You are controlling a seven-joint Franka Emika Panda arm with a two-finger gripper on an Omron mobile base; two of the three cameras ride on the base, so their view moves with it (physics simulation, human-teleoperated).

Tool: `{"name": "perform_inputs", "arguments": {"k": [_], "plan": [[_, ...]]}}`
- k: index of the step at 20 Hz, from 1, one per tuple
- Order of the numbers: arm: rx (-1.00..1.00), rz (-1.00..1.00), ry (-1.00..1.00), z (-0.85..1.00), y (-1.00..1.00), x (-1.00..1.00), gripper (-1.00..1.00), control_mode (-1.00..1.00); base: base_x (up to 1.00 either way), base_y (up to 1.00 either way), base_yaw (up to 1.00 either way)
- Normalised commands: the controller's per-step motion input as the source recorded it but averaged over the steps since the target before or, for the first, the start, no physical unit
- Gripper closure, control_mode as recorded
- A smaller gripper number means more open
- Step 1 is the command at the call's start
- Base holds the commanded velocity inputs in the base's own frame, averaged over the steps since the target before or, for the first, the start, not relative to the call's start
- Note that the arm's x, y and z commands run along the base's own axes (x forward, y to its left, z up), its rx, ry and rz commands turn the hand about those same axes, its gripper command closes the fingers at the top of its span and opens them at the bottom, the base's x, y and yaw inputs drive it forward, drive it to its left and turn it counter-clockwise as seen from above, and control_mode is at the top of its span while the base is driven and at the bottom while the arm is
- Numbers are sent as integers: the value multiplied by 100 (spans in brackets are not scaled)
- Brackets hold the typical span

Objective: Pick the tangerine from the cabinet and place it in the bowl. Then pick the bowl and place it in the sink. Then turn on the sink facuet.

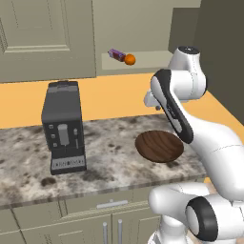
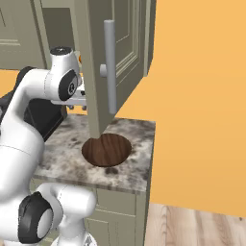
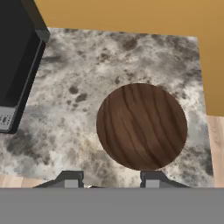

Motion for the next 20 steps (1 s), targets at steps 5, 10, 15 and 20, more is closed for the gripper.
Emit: {"name": "perform_inputs", "arguments": {"k": [5, 10, 15, 20], "plan": [[0, 1, -6, 0, -6, -22, -100, -100, 0, 0, 0], [0, 0, -35, 31, 15, -11, -100, -100, 0, 0, 0], [2, 0, -38, 68, 13, 5, -100, -100, 0, 0, 0], [0, 0, -13, 65, 19, 20, -100, -100, 0, 0, 0]]}}
